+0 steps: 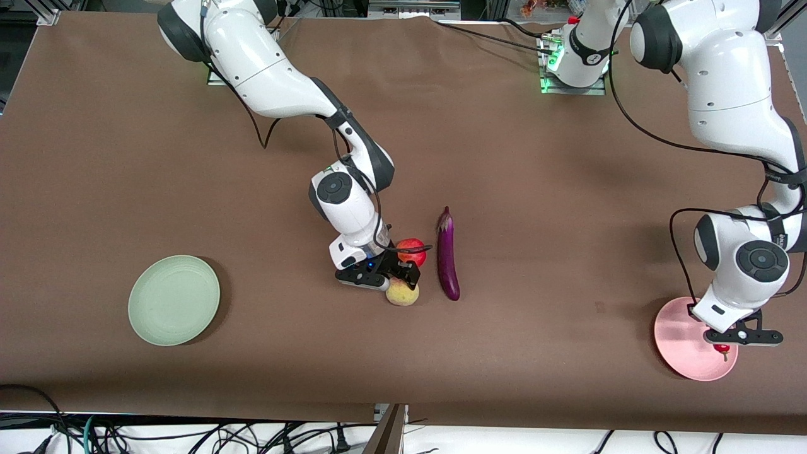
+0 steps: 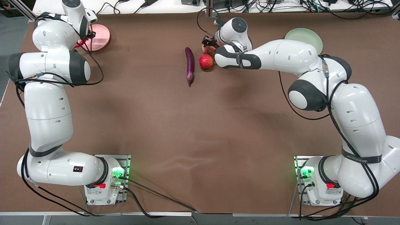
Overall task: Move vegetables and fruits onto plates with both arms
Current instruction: 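Carry the chili to the pink plate while the right gripper grasps the peach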
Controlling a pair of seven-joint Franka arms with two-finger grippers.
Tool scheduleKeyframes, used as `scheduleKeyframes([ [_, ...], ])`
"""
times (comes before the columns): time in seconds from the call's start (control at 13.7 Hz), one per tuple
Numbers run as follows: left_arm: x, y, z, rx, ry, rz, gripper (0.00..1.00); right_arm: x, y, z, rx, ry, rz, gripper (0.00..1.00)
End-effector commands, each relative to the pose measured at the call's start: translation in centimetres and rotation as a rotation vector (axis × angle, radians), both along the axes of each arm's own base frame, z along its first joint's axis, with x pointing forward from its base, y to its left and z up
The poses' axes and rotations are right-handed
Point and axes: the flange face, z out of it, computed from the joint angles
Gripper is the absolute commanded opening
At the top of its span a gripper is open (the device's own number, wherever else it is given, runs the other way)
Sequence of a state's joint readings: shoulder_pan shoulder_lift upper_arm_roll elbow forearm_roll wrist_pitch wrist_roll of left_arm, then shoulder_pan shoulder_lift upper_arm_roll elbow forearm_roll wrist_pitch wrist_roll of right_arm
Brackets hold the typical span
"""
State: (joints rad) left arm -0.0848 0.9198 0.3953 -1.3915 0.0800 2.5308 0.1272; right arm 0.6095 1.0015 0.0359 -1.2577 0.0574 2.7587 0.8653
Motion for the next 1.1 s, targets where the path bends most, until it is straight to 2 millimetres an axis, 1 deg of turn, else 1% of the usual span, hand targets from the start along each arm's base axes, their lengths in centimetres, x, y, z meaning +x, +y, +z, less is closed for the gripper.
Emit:
scheduleKeyframes([
  [0.0, 1.2, 0.1, -0.3, 0.004, -0.02, -0.004, 0.14, 0.2, -0.1, -1.9, -0.017, -0.023, 0.018, 0.37],
  [0.07, 1.1, 0.2, -0.9, 0.004, -0.014, -0.003, 0.14, 0.2, -0.1, -1.6, -0.018, -0.022, 0.017, 0.35],
  [0.15, 1.4, 0.0, -1.3, 0.008, -0.014, -0.01, 0.17, 0.7, -0.8, -1.2, -0.03, -0.028, 0.016, 0.35],
  [0.22, 1.5, 0.2, -1.3, 0.01, -0.016, -0.011, 0.22, 1.3, -1.3, 0.1, -0.045, -0.03, 0.011, 0.35],
  [0.29, 1.5, 0.4, -1.3, 0.01, -0.018, -0.008, 0.33, 1.6, -1.8, 0.7, -0.072, 0.001, 0.01, 0.35],
  [0.37, 1.5, 0.4, -1.2, 0.012, -0.018, -0.01, 0.45, 2.1, -2.4, 2.5, -0.1, 0.019, 0.015, 0.35],
  [0.44, 1.6, 0.2, -1.1, 0.012, -0.02, -0.012, 0.58, 2.7, -2.8, 5.5, -0.128, 0.019, 0.051, 0.35],
  [0.51, 1.6, 0.4, -0.9, 0.016, -0.017, -0.024, 0.94, 3.7, -4.5, 7.1, -0.163, 0.052, 0.068, 0.35],
  [0.59, 1.6, 0.5, -0.5, 0.016, -0.02, -0.025, 1.0, 4.5, -6.2, 9.1, -0.182, 0.081, 0.079, 0.35],
  [0.66, 1.7, 0.5, 0.1, 0.02, -0.025, -0.027, 1.0, 5.2, -8.2, 11.5, -0.197, 0.1, 0.097, 0.35],
  [0.73, 1.8, 0.5, 1.0, 0.02, -0.036, -0.026, 1.0, 5.8, -10.5, 12.5, -0.23, 0.132, 0.129, 0.35],
  [0.8, 2.1, -0.1, 2.5, 0.015, -0.047, -0.027, 1.0, 6.6, -13.5, 13.9, -0.256, 0.167, 0.161, 0.35],
  [0.88, 1.9, -0.8, 3.8, 0.005, -0.036, -0.025, 1.0, 7.3, -16.4, 15.0, -0.265, 0.2, 0.186, 0.35],
  [0.95, 1.7, -1.7, 5.2, -0.007, 0.014, -0.01, 1.0, 8.0, -19.6, 15.8, -0.261, 0.223, 0.217, 0.35],
  [1.02, 1.2, -3.7, 6.6, -0.032, 0.085, 0.0, 1.0, 8.8, -23.0, 16.1, -0.269, 0.234, 0.279, 0.35],
])
